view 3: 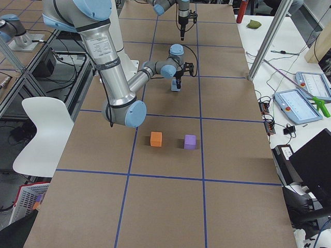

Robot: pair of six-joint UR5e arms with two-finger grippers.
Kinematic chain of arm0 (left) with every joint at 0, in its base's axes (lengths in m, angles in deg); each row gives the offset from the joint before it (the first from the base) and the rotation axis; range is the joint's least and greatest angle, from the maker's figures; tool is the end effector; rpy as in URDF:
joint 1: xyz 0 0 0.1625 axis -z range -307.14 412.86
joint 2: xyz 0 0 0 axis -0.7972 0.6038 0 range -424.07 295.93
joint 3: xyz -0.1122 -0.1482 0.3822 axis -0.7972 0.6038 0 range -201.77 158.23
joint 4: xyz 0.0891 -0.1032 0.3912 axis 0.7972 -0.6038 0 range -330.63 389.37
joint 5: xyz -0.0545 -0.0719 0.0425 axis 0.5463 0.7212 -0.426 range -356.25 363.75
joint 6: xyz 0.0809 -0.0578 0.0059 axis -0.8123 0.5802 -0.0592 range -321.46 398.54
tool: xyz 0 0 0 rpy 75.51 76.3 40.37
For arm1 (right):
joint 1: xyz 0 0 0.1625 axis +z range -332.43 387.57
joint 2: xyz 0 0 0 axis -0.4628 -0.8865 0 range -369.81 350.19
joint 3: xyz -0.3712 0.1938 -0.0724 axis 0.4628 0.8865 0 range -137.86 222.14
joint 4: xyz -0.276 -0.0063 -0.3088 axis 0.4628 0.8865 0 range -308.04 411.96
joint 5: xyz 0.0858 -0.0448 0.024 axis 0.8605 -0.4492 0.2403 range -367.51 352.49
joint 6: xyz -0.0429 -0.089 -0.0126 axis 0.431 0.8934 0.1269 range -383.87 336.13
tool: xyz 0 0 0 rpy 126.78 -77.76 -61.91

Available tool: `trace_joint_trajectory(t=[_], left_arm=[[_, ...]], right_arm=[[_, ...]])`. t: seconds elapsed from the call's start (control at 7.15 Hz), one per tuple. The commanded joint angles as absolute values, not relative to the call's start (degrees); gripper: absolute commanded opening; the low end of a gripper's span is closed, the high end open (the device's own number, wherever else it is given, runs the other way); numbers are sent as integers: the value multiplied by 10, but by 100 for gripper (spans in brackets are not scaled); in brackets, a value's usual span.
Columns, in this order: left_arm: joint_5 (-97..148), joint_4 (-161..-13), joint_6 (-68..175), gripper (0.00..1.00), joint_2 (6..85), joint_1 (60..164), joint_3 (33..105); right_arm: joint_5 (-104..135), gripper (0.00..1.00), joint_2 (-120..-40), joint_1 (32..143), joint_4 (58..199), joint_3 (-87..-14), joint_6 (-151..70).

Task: Place blue block between orange and purple blocks
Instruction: 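Grasp the light blue cube with the right gripper and carry it toward the purple cube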

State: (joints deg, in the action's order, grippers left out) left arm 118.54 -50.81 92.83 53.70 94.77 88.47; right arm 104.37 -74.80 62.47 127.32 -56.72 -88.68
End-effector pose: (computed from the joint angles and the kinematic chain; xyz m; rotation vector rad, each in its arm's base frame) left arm 0.3814 -0.4654 0.2564 0.0866 0.7713 0.0415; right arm -0.4703 -0.4455 0.3156 0.1079 -0.9022 -0.0041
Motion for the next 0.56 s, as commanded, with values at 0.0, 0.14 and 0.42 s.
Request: trace_joint_trajectory(t=[0.0, 0.14, 0.42], left_arm=[[1185, -509, 929, 99, 537, 948, 884], [1185, -509, 930, 99, 537, 948, 885], [1185, -508, 931, 99, 537, 947, 885]], right_arm=[[1109, 0, -834, 700, 1273, -623, -828], [1123, 0, -857, 720, 1273, -633, -822], [1135, 0, -941, 779, 1272, -653, -761]])
